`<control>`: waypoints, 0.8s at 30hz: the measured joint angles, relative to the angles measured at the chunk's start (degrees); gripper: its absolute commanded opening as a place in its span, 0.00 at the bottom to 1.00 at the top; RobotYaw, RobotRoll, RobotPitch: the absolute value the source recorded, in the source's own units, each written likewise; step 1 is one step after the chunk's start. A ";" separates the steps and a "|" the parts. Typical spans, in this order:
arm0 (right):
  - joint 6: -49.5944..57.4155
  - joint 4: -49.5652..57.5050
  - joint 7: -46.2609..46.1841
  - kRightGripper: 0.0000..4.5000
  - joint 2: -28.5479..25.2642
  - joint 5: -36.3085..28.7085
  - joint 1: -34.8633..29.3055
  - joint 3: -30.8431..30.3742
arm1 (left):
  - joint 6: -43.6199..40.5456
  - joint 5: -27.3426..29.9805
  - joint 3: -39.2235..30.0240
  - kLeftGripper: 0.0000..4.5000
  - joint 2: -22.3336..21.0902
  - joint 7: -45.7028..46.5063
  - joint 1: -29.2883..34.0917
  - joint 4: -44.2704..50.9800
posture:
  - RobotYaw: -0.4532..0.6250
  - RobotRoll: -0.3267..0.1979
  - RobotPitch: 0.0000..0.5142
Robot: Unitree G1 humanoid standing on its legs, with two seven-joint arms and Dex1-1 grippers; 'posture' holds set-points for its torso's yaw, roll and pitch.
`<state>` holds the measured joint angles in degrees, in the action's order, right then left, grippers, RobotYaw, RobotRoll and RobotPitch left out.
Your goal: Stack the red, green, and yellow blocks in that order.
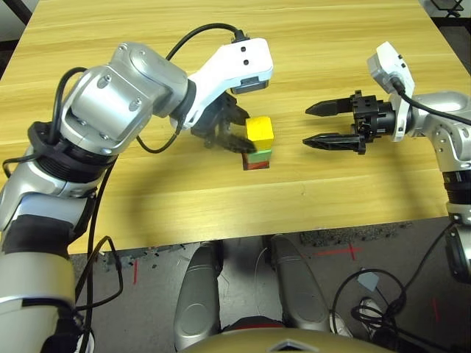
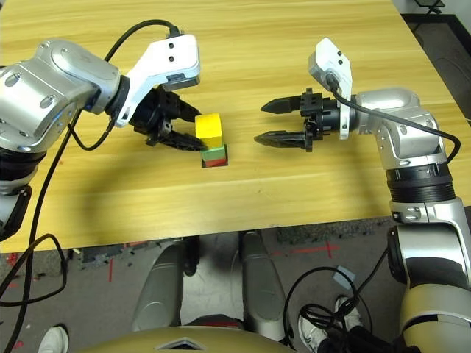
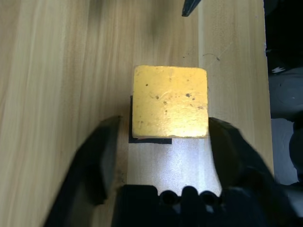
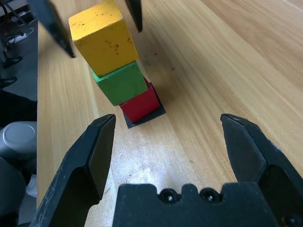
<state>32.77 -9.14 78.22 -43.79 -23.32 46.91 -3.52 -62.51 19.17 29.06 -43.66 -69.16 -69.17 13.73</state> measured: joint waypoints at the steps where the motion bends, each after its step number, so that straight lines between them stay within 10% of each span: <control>1: -0.03 -0.04 0.00 1.00 0.00 0.00 0.04 0.00 | -0.03 0.23 -0.03 0.99 0.00 -0.07 0.00 0.18 | 0.51 0.59 0.59; 13: -2.18 -3.84 1.06 1.00 0.41 -2.49 1.01 2.83 | -2.63 10.86 -17.33 0.99 -1.34 -1.08 3.14 -0.69 | 0.52 0.57 0.55; 24: -11.28 -10.19 -22.82 1.00 7.15 -0.73 -1.70 15.23 | 13.01 4.87 -42.88 0.99 13.40 33.04 21.12 -4.23 | 0.51 0.53 0.58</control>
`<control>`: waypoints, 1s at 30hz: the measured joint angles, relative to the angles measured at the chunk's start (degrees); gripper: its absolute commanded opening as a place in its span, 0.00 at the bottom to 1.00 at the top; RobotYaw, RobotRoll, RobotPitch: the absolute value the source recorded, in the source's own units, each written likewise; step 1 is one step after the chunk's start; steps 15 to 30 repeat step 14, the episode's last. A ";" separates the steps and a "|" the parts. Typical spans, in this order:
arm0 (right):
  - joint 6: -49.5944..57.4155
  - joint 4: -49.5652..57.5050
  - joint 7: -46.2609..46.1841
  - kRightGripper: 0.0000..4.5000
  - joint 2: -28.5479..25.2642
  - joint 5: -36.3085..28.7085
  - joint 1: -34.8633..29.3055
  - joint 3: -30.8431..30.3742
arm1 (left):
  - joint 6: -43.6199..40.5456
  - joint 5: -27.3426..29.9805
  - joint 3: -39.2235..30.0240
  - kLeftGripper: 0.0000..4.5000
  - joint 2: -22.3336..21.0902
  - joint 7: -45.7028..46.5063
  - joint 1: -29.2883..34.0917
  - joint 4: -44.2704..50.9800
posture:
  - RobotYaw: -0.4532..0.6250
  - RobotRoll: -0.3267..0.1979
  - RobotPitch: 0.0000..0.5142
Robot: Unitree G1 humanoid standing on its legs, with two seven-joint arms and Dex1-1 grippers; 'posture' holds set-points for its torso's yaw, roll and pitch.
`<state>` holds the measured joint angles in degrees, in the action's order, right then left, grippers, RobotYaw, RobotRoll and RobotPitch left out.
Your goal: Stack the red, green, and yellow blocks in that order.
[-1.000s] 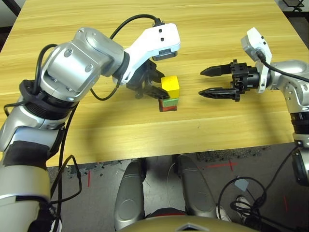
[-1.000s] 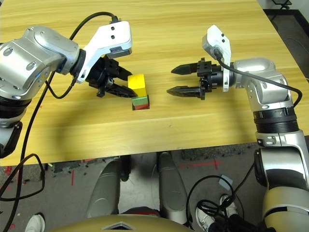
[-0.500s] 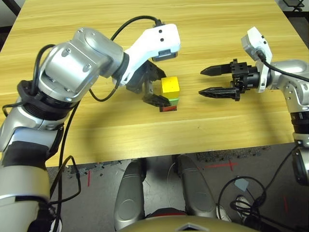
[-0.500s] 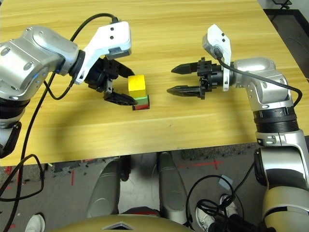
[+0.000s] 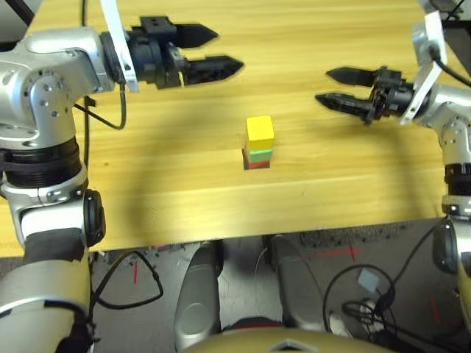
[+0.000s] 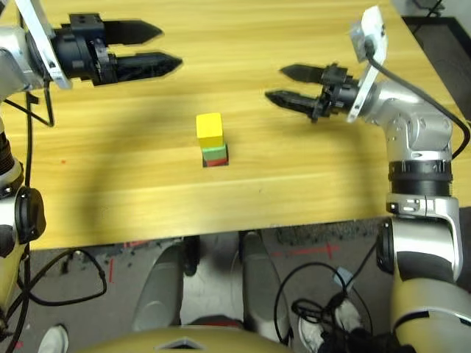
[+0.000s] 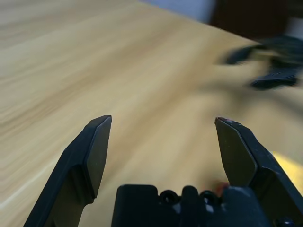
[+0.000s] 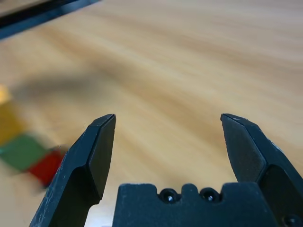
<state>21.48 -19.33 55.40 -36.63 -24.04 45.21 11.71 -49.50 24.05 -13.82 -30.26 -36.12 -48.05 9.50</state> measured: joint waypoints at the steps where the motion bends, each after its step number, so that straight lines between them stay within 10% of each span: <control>1: -1.33 -0.03 -2.51 1.00 0.92 0.40 -1.23 0.67 | 2.63 -1.41 -1.26 0.99 2.23 3.87 2.76 0.29 | 0.51 0.53 0.58; 5: -8.30 -0.59 -10.88 1.00 4.93 1.03 -6.28 4.07 | 13.10 -6.58 -4.84 0.99 10.68 17.47 13.63 4.50 | 0.51 0.53 0.60; 14: -25.41 -7.25 -23.83 1.00 6.12 4.39 -12.67 10.81 | 38.83 -14.91 -7.25 0.99 10.37 23.68 31.56 2.79 | 0.50 0.48 0.66; 30: -25.41 -7.25 -23.83 1.00 6.12 4.39 -12.67 10.81 | 38.83 -14.91 -7.25 0.99 10.37 23.68 31.56 2.79 | 0.50 0.48 0.66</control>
